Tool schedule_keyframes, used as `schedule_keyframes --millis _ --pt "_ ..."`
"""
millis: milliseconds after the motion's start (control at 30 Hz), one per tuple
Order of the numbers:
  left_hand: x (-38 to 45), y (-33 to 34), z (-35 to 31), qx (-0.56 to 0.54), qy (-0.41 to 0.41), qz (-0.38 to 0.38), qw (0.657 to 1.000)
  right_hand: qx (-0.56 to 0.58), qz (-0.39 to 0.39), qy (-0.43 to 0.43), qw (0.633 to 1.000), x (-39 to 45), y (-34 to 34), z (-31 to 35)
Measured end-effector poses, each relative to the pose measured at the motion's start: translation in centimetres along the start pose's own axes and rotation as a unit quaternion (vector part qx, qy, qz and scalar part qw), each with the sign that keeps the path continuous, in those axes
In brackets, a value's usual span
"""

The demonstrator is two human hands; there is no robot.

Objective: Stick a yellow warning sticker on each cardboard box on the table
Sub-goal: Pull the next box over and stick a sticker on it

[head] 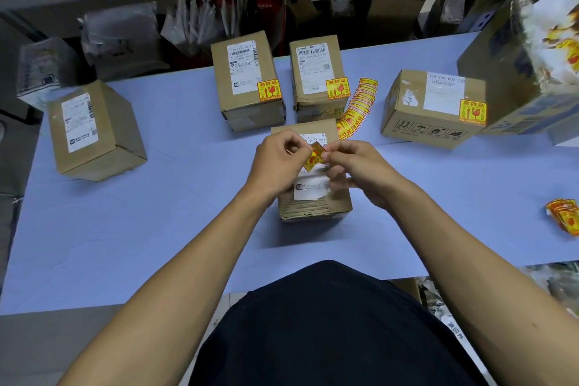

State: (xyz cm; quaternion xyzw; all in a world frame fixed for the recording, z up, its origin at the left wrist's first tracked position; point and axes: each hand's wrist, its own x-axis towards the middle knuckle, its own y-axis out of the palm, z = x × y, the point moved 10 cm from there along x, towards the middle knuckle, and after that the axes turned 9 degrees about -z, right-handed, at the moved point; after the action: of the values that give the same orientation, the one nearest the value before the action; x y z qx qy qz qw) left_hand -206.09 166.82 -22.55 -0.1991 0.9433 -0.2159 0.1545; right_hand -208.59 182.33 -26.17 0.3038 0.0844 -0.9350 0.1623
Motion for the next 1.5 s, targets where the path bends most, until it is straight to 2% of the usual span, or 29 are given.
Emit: schedule_keyframes --millis 100,167,233,267,300,433,500,567,633,700,767,833,967,1067,1133,1233,1367,1500 --pt "-0.4 -0.7 0.4 -0.061 -0.015 -0.086 0.994 0.087 -0.071 0.005 0.994 0.2 -0.9 0.1" --pt "-0.7 -0.9 2.4 -0.195 -0.121 -0.131 0.964 0.154 -0.105 0.035 0.982 0.1 -1.3 -0.6" --pt "-1.7 0.7 4.2 -0.382 -0.263 -0.116 0.878 0.185 -0.095 0.055 0.977 -0.1 -0.7 -1.1" --pt "-2.3 1.7 4.4 -0.447 -0.307 -0.096 0.835 0.191 -0.078 0.057 0.977 -0.3 0.0 -1.1" --pt "-2.7 2.4 4.3 -0.477 -0.327 -0.076 0.812 0.197 -0.062 0.056 0.977 -0.5 0.7 -1.1" --pt "-3.9 4.0 4.0 -0.495 -0.334 -0.039 0.801 0.240 -0.050 0.027 0.969 -0.5 2.0 -0.2" --pt "-4.2 4.4 4.0 -0.493 -0.332 -0.037 0.803 0.241 -0.066 0.004 0.968 -0.3 1.7 0.3" --pt "-4.2 4.4 4.1 -0.473 -0.321 -0.032 0.820 0.205 -0.096 -0.024 0.974 -0.2 0.9 0.7" --pt "-4.0 4.0 4.2 -0.415 -0.299 -0.026 0.859 0.133 -0.128 -0.069 0.980 -0.3 -0.1 1.4" --pt "-3.7 3.2 4.2 -0.305 -0.274 -0.020 0.912 0.045 -0.145 -0.120 0.981 -0.7 -0.7 2.4" --pt "-3.2 2.5 4.1 -0.216 -0.244 -0.015 0.945 -0.016 -0.134 -0.151 0.979 -1.1 -1.0 3.1" --pt "-2.5 1.9 3.5 -0.175 -0.195 -0.004 0.965 -0.055 -0.100 -0.148 0.982 -1.1 -1.2 3.3" --pt "-2.3 2.5 1.9 -0.190 -0.146 0.082 0.967 -0.165 -0.013 -0.125 0.978 -0.6 -1.4 3.0" --pt "-2.1 2.8 1.1 -0.139 -0.108 0.102 0.979 -0.199 0.020 -0.116 0.973 -0.5 -1.5 2.5" --pt "-2.0 2.8 0.9 -0.108 -0.087 0.089 0.986 -0.179 0.014 -0.105 0.978 -0.5 -1.6 2.1" --pt "-2.0 3.0 1.1 -0.103 -0.078 0.076 0.989 -0.088 -0.035 -0.060 0.994 -0.4 -2.3 0.4" --pt "-2.3 3.7 1.4 -0.103 -0.077 0.081 0.988 0.002 -0.056 -0.009 0.998 -0.7 -2.1 -1.6" --pt "-2.3 3.8 1.8 -0.105 -0.099 0.086 0.986 0.020 -0.069 0.000 0.997 -0.9 -3.0 -2.2"
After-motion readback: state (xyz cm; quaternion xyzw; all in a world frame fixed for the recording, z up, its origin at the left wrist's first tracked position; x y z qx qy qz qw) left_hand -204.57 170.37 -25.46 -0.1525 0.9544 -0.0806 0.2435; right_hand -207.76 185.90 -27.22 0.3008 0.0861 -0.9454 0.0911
